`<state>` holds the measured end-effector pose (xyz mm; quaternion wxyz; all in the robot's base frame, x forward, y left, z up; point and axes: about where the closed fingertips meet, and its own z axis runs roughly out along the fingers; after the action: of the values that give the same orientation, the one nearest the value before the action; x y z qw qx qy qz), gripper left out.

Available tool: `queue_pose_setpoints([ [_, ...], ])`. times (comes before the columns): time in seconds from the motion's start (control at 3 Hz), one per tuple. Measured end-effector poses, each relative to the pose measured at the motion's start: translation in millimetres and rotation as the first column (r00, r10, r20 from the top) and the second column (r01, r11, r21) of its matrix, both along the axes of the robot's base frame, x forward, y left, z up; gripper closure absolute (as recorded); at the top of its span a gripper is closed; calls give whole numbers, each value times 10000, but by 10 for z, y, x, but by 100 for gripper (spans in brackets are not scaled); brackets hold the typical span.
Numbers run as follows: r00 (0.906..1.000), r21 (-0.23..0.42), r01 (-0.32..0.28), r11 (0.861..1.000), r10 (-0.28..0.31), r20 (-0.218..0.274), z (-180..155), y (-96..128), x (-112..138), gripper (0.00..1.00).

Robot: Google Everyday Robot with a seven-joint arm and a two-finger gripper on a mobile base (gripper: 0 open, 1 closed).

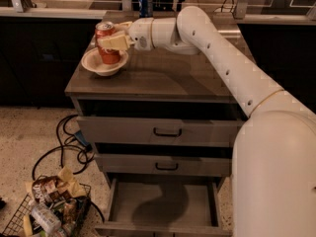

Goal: Place coke can into paper bowl

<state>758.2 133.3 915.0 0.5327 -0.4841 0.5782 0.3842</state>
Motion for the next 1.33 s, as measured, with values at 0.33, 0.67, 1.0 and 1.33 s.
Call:
queue_pose_setpoints([
  [0.33, 9996, 143, -265, 9995, 266, -79, -62, 116, -18, 100],
  [0.67, 9995, 137, -316, 9994, 317, -90, -65, 156, -30, 74],
  [1.0, 9993, 141, -358, 9993, 360, -99, -69, 184, -38, 51],
  [1.33, 9990, 146, -428, 9990, 430, -115, -76, 231, -52, 20],
])
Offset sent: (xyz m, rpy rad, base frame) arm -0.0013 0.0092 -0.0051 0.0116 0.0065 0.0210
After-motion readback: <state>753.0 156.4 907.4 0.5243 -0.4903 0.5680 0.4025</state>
